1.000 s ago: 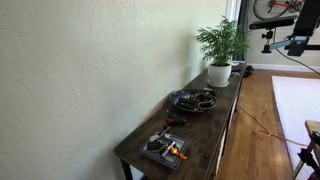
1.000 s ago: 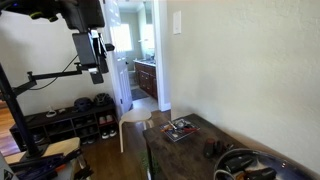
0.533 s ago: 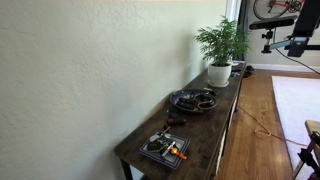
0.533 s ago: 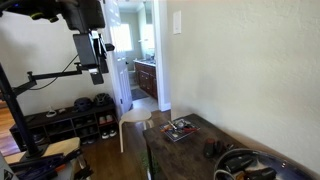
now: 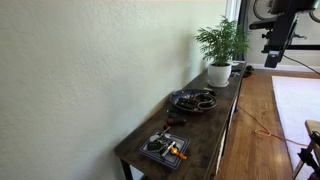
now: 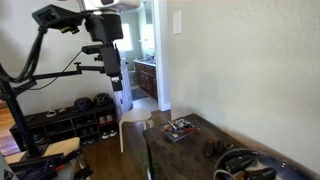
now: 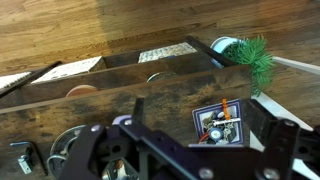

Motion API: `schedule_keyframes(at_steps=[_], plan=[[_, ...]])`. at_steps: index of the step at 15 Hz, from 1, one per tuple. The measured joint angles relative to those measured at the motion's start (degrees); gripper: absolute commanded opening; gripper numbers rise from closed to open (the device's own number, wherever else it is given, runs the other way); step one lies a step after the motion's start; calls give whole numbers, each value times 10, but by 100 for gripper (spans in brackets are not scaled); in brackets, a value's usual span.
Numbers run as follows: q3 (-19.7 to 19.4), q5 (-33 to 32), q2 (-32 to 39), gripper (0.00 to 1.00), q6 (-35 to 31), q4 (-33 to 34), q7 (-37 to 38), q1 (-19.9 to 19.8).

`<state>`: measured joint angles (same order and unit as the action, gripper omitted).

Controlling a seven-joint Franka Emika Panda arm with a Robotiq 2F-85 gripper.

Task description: Pick up the object from the table and put it in the plate.

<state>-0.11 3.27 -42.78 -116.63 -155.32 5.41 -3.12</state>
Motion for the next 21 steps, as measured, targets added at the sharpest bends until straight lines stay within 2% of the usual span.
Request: schedule_keyframes(at_steps=[7, 13, 21], plan=[[5, -21, 152, 100, -90, 55, -22, 1], [13, -39, 260, 100, -113, 127, -29, 9], [16, -40, 283, 100, -113, 147, -29, 12]])
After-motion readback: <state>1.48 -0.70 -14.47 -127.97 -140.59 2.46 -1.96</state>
